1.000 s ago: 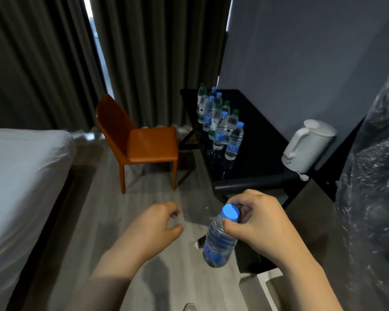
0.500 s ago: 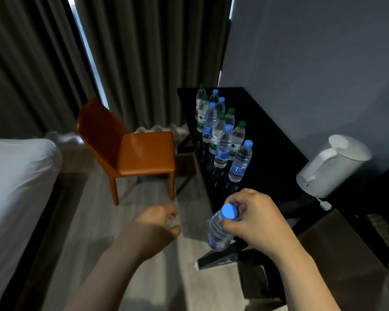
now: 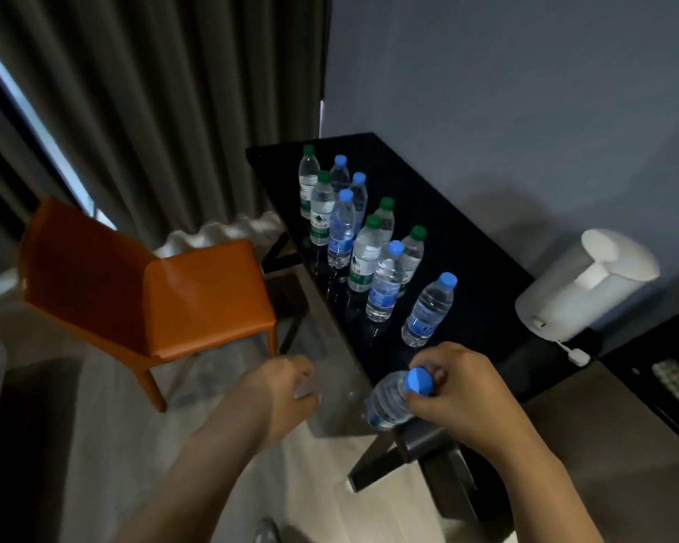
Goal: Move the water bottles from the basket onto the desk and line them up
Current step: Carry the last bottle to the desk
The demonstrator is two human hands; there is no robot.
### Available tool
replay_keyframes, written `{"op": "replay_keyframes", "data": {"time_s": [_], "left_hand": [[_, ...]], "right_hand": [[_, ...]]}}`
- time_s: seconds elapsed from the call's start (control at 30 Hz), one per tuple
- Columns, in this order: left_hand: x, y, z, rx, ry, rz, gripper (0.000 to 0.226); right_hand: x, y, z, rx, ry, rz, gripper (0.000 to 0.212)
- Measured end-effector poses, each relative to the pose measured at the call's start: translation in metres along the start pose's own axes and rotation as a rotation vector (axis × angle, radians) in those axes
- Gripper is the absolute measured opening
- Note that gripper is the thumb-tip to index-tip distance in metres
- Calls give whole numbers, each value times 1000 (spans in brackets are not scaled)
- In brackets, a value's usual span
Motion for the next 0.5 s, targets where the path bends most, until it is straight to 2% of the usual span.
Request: {"op": "replay_keyframes", "data": {"time_s": [0.2, 0.5], "left_hand": [[17, 54, 30, -117, -19, 50, 36], [19, 135, 35, -186, 12, 147, 29]], "right_hand": [[-14, 33, 7, -113, -41, -30, 26], [-20, 90, -24, -248, -35, -77, 25]]}}
Point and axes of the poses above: each hand's wrist, its own y-axis towards the middle knuckle, its own x-axis out of the back of the hand, z = x × y, the point moved 2 cm from there along y, towards the middle knuckle, and after that the axes turned 7 degrees about y, right-handed, at the moved point
